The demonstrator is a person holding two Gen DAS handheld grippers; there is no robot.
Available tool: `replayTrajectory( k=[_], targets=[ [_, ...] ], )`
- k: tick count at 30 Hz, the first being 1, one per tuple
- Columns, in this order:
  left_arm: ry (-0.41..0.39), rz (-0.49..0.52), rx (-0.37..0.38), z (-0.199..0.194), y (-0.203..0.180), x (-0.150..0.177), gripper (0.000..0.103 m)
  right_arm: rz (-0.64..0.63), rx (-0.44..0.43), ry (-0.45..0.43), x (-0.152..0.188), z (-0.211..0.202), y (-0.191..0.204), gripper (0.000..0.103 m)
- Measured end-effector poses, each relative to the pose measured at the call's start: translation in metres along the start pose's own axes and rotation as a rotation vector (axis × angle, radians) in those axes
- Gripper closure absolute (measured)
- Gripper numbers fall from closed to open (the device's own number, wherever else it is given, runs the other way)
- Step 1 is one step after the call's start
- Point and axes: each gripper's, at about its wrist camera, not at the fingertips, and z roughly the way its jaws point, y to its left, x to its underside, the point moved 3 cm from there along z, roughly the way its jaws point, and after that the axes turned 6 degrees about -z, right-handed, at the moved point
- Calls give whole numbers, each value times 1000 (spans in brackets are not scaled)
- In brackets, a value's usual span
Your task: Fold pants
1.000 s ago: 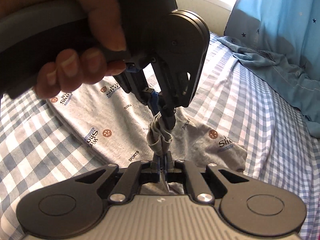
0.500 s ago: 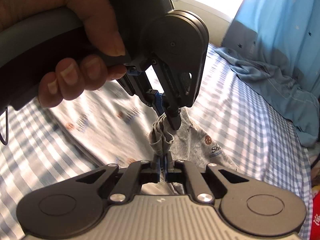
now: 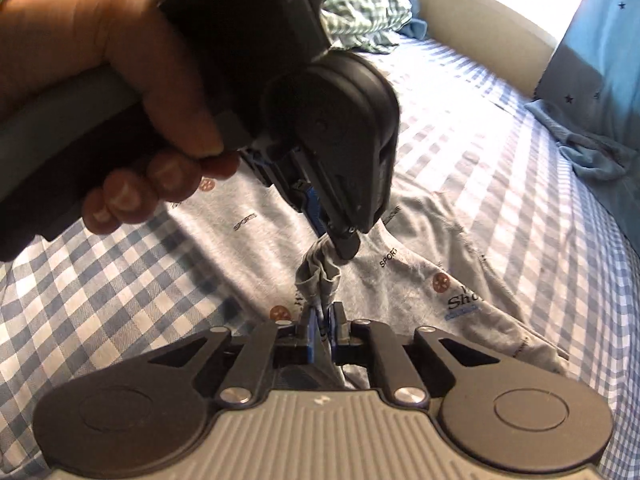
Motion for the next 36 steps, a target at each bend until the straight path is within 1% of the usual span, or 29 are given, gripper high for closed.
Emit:
replayTrajectory(
  k=[1, 2, 3, 4, 5, 6, 7, 8, 9, 12, 14, 17, 19, 22, 24, 26, 28, 29, 31, 34, 36],
  targets=[
    [-8, -5, -13, 1, 3, 1, 83, 5, -4, 4, 4, 0, -2, 85],
    [-19, -8, -25, 1, 5, 2, 80, 14, -4, 9, 9, -1, -6, 79],
    [-31, -13, -36, 0, 7, 3, 66, 24, 0, 16, 15, -2, -12, 69],
    [-43, -19, -45, -2, 8, 4, 51, 42, 15, 23, 23, -5, -21, 62],
    [-59, -23, -60, -5, 8, 5, 44, 69, 35, 27, 31, -7, -33, 49],
    [-76, -19, -73, -7, 7, 6, 38, 102, 58, 30, 40, -9, -46, 41],
    [-95, -2, -88, -8, 4, 9, 35, 139, 88, 40, 49, -10, -62, 37],
    [-105, 20, -100, -9, 1, 9, 33, 174, 123, 54, 59, -10, -80, 30],
    [-112, 38, -118, -8, -3, 10, 28, 206, 159, 70, 67, -8, -97, 26],
    [-116, 58, -159, 2, -14, 10, 25, 315, 275, 131, 89, 2, -157, 25],
    [-95, 39, -185, 13, -17, 8, 25, 400, 324, 151, 100, 10, -198, 23],
    [-61, -23, -243, 26, -13, 5, 25, 483, 337, 175, 111, 29, -241, 22],
    [-51, -53, -254, 32, -9, 3, 25, 500, 305, 191, 115, 43, -259, 21],
    [-39, -51, -262, 36, -5, 2, 24, 456, 278, 211, 117, 65, -268, 19],
    [-30, -38, -267, 38, -5, 0, 23, 451, 285, 205, 118, 73, -273, 14],
    [-24, -46, -267, 39, -5, -2, 22, 461, 284, 211, 114, 72, -274, 12],
    [-24, -63, -261, 36, -5, -3, 22, 457, 301, 206, 108, 66, -273, 14],
    [-32, -73, -257, 34, -5, -4, 22, 448, 314, 189, 104, 58, -269, 17],
    [-59, -97, -256, 23, -2, -5, 19, 422, 312, 142, 92, 46, -257, 16],
    [-111, -123, -246, 2, 4, 7, 13, 362, 263, 80, 77, 35, -225, 10],
    [-134, -141, -251, -13, 13, 17, 11, 316, 221, 82, 69, 41, -204, 8]
  ],
)
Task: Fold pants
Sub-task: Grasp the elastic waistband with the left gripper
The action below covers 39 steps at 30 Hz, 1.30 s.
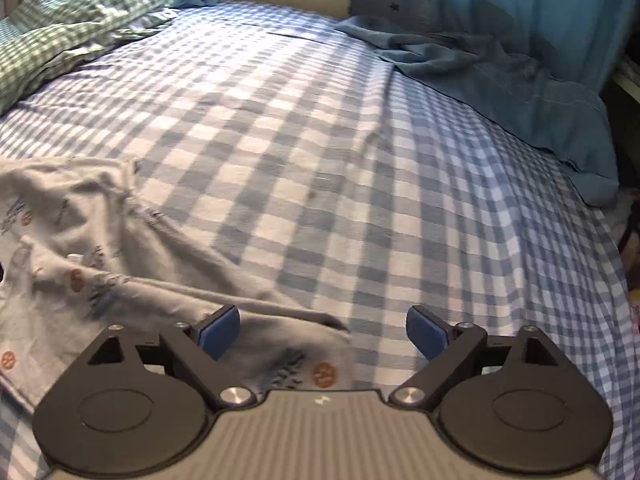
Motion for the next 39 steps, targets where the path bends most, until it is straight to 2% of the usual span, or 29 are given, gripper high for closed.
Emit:
replayTrajectory(
  k=[5, 8, 12, 15, 17, 20, 23, 25, 29, 32, 36, 39],
  targets=[
    [-41, -31, -38, -30, 41, 20, 8, -84, -24, 127, 1, 27, 45, 7],
    [-122, -86, -74, -45, 78, 23, 4, -98, 29, 142, -12, 21, 53, 3],
    [-187, -197, -96, -49, 131, 17, 7, -174, 53, 94, -44, 11, 71, 1],
    [-188, -302, -66, -44, 160, 8, 9, -233, 42, 60, -80, 16, 95, 1],
    [-211, -335, -41, -44, 171, 3, 9, -244, 30, 47, -105, 26, 111, 0],
    [-247, -320, -3, -45, 178, -5, 10, -240, 5, 49, -136, 44, 134, 0],
    [-264, -296, 40, -41, 183, -13, 14, -247, -12, 100, -152, 67, 152, 0],
    [-266, -288, 64, -37, 187, -19, 17, -279, -7, 152, -153, 82, 163, 0],
    [-255, -269, 123, -25, 194, -30, 24, -260, 6, 145, -152, 78, 160, 1],
    [-230, -263, 163, -15, 198, -37, 34, -230, 25, 105, -141, 52, 154, 0],
    [-158, -322, 157, 1, 207, -41, 64, -165, 11, 72, -106, 9, 153, 0],
    [-139, -381, 171, 5, 212, -41, 64, -100, -11, 77, -71, -23, 157, 0]
  ],
)
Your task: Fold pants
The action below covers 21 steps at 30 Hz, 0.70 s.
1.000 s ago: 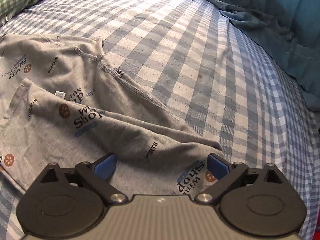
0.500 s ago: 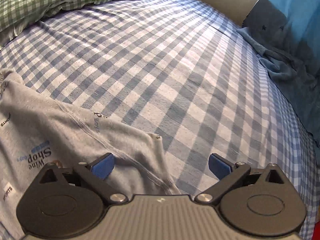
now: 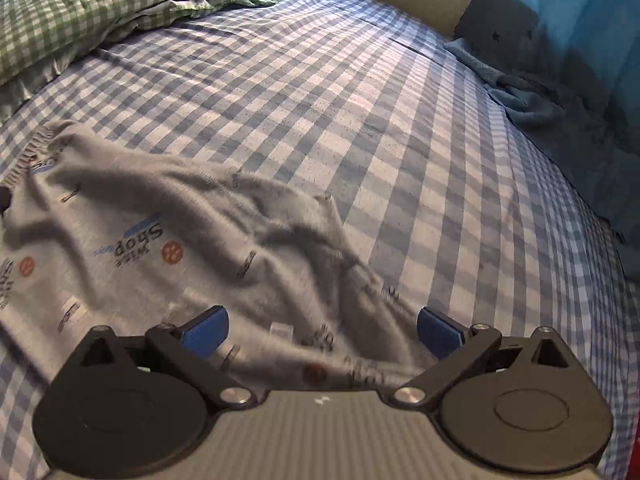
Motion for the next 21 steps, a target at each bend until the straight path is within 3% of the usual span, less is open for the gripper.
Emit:
replayTrajectory(
  k=[5, 11, 17, 21],
  targets=[
    [17, -23, -27, 0, -6, 1, 91, 45, -39, 13, 49, -44, 21, 0],
    [-44, 124, -93, -25, -47, 3, 95, 109, -64, -8, 74, -68, 19, 0],
    [-137, 350, -46, -71, -116, 19, 95, 179, -54, -51, 98, -84, -8, 0],
    [-179, 496, 31, -91, -177, 43, 95, 223, -43, -65, 119, -89, -31, 0]
  ],
)
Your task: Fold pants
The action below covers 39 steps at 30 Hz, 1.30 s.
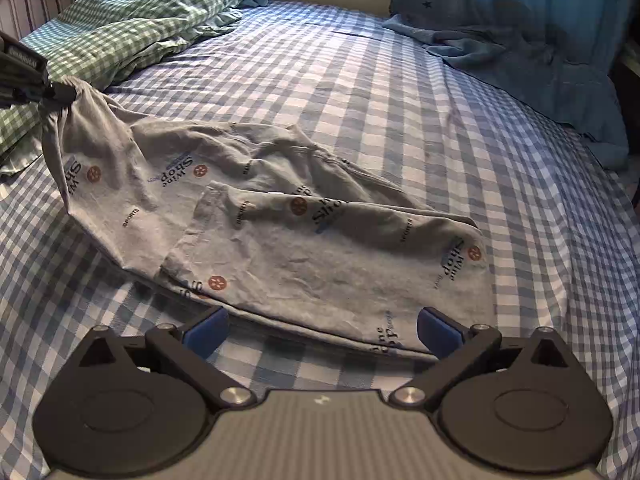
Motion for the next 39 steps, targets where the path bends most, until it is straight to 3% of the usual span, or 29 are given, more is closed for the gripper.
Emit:
replayTrajectory(
  k=[8, 12, 18, 22, 29, 32, 34, 35, 39],
  targets=[
    [22, 229, 160, 1, -140, 14, 95, 83, 58, -5, 40, -13, -71, 0],
    [70, 362, 222, 17, -214, 43, 95, 133, 105, 3, 65, -19, -116, 0],
    [161, 462, 279, 54, -297, 93, 95, 190, 164, 33, 100, -26, -176, 0],
    [233, 486, 269, 87, -326, 127, 95, 209, 180, 52, 116, -26, -209, 0],
    [312, 451, 265, 121, -332, 165, 89, 196, 180, 64, 120, -19, -239, 0],
    [329, 398, 279, 119, -325, 166, 69, 177, 162, 58, 110, -11, -241, 0],
    [321, 367, 273, 113, -319, 164, 51, 165, 147, 50, 100, -5, -239, 0],
    [312, 349, 264, 109, -314, 162, 47, 158, 139, 46, 94, -2, -238, 1],
    [262, 242, 150, 94, -271, 148, 17, 150, 60, 33, 65, 16, -226, 0]
  ],
)
